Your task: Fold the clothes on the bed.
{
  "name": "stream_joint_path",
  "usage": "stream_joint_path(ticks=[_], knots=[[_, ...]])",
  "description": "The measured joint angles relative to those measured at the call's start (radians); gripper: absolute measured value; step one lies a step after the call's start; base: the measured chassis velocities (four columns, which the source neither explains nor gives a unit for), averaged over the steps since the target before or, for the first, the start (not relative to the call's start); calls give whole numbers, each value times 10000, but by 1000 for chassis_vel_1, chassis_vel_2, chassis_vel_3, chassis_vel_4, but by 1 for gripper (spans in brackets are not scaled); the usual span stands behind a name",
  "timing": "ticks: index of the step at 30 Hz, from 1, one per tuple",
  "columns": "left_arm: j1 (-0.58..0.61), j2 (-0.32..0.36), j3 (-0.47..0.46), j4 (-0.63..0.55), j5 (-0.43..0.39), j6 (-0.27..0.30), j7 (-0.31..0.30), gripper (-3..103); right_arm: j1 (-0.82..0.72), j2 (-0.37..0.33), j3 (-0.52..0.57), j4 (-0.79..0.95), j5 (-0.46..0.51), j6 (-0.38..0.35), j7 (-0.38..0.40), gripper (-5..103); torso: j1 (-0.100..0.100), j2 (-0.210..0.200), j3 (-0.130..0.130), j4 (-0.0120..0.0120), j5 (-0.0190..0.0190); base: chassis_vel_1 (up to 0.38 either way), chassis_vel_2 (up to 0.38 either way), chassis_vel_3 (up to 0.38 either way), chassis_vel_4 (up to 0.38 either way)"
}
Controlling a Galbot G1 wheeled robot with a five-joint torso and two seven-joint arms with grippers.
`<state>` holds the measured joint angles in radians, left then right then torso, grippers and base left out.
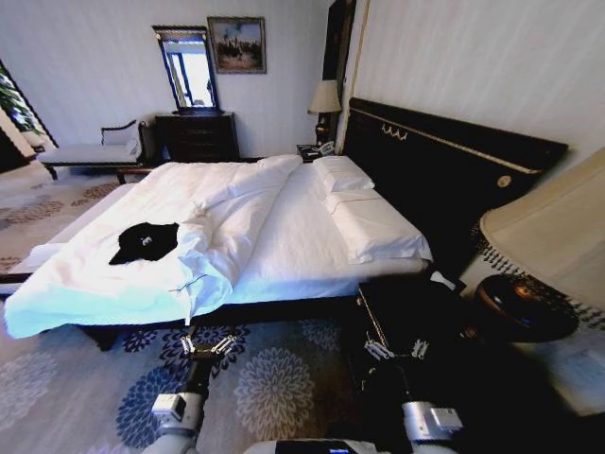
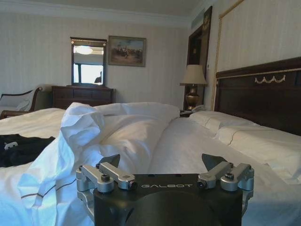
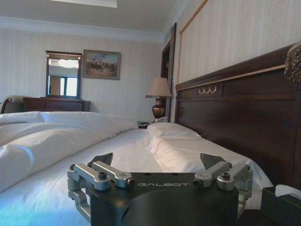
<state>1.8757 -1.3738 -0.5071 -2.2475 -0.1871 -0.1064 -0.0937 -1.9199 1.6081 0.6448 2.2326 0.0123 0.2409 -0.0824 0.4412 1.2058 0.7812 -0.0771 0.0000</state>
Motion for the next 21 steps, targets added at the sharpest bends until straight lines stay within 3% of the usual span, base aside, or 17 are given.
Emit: stream_joint_path(ticks=[21], knots=[[-135, 5, -128, 64, 37, 15, 13, 100, -12, 0, 7, -29, -3, 19, 13, 100, 0, 0, 0, 0, 0, -66, 66, 61, -62]])
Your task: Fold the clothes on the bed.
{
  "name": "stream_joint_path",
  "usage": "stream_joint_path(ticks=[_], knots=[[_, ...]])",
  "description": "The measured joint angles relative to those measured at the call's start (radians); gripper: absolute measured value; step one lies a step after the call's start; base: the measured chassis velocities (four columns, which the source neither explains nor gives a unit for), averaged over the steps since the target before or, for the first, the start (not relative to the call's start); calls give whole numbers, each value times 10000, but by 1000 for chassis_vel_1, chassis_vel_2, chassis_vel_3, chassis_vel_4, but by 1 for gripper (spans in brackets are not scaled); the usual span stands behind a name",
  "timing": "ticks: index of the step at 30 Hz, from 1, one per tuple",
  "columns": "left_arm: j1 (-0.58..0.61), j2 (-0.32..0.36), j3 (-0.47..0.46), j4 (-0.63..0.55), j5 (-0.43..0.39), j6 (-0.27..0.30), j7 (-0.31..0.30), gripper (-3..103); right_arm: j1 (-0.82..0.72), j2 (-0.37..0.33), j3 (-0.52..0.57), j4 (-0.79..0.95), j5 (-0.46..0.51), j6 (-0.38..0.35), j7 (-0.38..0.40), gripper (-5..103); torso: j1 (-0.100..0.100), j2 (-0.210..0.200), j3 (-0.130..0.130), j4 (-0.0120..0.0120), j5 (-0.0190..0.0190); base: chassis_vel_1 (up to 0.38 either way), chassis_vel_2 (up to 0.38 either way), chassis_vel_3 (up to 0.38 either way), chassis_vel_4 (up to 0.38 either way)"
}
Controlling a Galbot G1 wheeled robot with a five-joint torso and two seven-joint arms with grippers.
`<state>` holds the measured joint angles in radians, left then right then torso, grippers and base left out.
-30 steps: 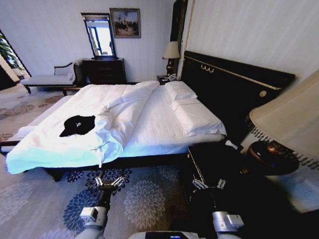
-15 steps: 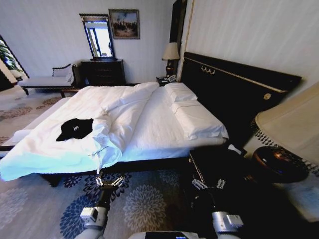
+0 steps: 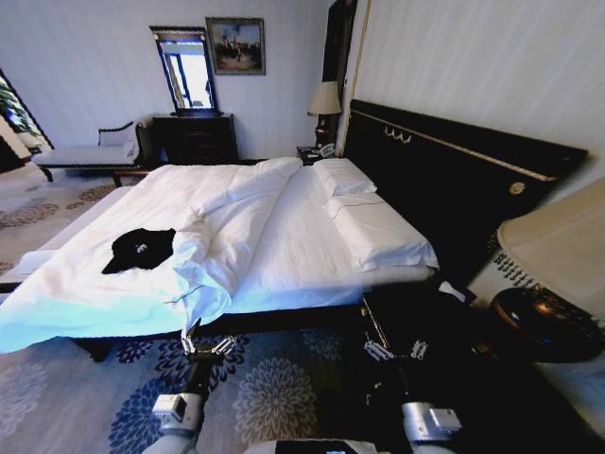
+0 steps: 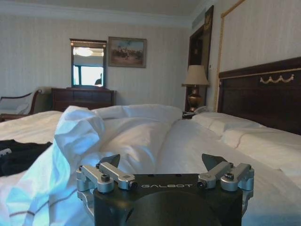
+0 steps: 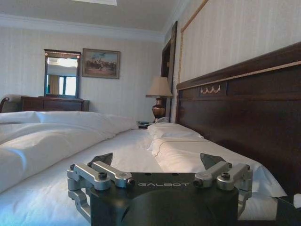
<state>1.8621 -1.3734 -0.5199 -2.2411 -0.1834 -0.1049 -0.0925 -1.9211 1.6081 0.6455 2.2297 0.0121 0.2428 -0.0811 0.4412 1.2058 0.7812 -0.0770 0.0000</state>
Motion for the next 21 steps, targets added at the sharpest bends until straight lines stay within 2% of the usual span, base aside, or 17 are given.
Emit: stream_joint_path(ticks=[9, 21], knots=[[-337, 183, -477, 48, -453, 168, -115, 100, -1, 0, -8, -46, -44, 0, 4, 100, 0, 0, 0, 0, 0, -75, 89, 80, -88], [-467, 261, -411, 54, -586, 260, -137, 100, -2, 0, 0, -86, -113, -14, 15, 100, 0, 0, 1, -1, 0, -82, 87, 86, -82]])
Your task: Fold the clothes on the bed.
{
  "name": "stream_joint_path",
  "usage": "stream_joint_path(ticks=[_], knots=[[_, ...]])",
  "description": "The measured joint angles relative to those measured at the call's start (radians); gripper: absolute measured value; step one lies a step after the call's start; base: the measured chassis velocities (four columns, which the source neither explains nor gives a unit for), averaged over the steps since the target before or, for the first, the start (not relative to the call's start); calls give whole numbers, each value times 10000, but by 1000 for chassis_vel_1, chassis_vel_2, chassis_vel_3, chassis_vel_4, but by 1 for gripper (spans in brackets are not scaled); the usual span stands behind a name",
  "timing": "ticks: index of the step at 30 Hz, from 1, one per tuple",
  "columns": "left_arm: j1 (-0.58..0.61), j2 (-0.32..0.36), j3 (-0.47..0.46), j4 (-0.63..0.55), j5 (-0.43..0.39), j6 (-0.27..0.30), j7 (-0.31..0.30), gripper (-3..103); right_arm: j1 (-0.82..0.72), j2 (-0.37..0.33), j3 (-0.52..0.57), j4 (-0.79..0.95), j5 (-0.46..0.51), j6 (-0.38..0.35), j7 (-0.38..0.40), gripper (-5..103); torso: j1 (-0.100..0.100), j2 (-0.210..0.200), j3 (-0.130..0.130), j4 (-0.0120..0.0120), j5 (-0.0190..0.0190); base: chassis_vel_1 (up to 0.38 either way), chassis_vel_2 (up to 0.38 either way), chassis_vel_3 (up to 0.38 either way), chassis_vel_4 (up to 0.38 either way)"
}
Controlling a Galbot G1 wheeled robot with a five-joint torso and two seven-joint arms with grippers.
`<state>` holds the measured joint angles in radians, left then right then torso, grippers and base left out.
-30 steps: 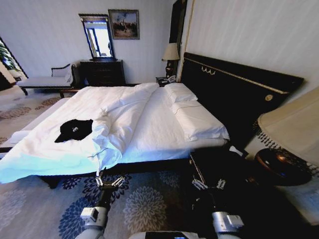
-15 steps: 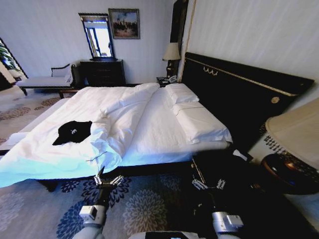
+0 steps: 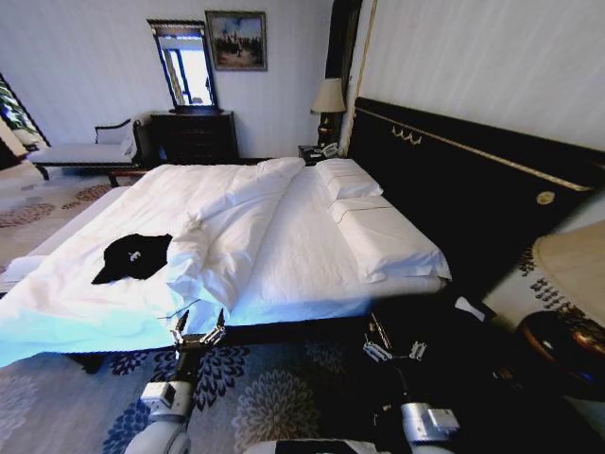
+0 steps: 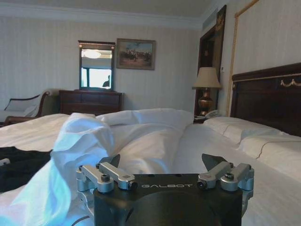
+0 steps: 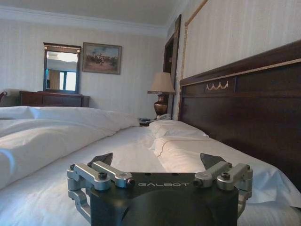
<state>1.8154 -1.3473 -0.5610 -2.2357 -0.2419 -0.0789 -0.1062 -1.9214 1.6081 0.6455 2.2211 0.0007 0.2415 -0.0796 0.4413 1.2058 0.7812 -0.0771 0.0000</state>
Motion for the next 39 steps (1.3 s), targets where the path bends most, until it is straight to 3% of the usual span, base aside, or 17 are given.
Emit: stream_joint_path(ticks=[9, 25, 39], knots=[[377, 14, 383, 12, 318, -100, 77, 100, 60, -1, -5, -87, -71, -12, 55, 100, -1, 0, -1, 1, 0, -63, 72, 72, -67], [1199, 358, 41, -415, 153, -450, 144, 100, 209, 0, 105, -129, -33, -95, 171, 100, -1, 0, -1, 0, 0, -75, 82, 81, -77], [1132, 203, 170, -446, 210, -433, 46, 100, 149, 0, 188, -116, -73, -116, 155, 100, 0, 0, 0, 0, 1, -77, 82, 73, -84]])
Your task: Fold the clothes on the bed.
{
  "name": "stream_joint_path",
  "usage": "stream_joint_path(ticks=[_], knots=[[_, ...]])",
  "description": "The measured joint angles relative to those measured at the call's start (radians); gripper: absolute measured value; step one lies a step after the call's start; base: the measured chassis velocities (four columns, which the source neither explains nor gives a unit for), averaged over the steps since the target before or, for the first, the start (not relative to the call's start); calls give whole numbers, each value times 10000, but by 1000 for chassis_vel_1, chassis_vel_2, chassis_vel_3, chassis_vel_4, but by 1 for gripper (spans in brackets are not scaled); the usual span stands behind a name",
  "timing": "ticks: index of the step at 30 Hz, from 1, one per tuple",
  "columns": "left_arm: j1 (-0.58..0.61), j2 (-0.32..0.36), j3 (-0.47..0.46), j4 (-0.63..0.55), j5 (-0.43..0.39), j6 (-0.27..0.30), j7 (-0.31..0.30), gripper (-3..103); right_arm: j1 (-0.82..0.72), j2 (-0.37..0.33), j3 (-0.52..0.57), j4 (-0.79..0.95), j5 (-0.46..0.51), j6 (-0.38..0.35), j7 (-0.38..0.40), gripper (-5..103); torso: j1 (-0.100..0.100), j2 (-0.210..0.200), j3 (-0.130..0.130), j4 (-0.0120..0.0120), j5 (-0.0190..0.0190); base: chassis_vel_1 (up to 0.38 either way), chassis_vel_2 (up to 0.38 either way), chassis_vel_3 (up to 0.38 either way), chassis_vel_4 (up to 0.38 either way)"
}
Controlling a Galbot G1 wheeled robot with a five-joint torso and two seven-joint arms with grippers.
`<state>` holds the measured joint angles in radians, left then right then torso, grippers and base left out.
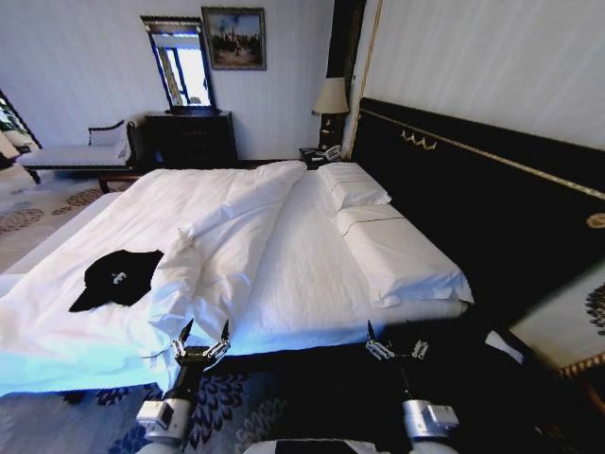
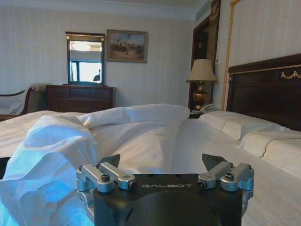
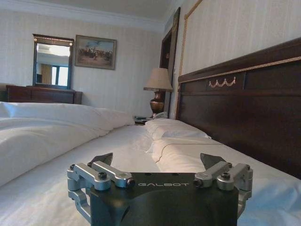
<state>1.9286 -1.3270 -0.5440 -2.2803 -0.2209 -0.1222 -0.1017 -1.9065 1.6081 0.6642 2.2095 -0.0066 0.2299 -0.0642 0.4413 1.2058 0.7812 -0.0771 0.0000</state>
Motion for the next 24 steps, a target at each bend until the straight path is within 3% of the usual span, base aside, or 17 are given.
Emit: stream_joint_path(ticks=[24], knots=[[-7, -35, 88, -104, 136, 51, 28, 99, -22, 0, 79, 83, -155, -21, -55, 100, 0, 0, 0, 0, -1, 20, 131, -21, -130]])
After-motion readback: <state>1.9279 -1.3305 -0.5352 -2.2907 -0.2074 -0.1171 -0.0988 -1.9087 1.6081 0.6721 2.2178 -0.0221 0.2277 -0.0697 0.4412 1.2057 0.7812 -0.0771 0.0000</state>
